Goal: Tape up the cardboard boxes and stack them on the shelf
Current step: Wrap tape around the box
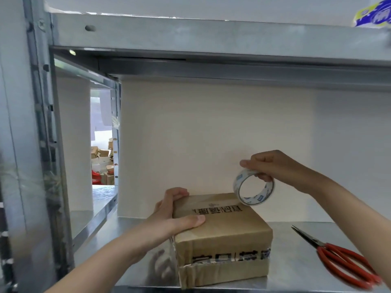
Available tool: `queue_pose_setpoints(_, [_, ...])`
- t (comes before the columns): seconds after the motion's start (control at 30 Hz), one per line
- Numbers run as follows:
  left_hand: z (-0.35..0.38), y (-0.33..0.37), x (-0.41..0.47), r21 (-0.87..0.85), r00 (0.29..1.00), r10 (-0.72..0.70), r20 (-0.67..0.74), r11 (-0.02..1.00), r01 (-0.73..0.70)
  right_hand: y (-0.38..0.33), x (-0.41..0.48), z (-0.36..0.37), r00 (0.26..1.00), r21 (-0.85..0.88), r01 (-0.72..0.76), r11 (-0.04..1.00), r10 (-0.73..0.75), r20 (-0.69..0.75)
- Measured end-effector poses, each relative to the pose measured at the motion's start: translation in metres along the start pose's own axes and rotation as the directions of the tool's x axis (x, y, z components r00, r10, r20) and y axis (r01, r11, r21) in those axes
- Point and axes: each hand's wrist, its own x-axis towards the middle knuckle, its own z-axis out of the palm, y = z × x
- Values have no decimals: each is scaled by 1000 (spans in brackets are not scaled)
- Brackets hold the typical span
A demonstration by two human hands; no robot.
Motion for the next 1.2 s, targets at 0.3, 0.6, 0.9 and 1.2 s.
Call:
queue_pose_setpoints(0.3, [-4,-5,3,6,1000,-8,17,1000,8,20,-9,-16,1000,-276,-2,961,-2,-16])
queue_pose_setpoints(0.6, [-20,28,7,369,954,-157,255,928,54,86,-32,51,993,-497,-39,867,-21,-115])
queue_pose_setpoints(0.9, [62,59,58,696,884,-45,465,636,-334,69,-53,54,1000,-348,-18,937,18,-2])
queue_pose_setpoints(1.2, [51,57,59,686,854,-66,516,629,-365,88,-100,4,994,-224,-86,971,70,-81])
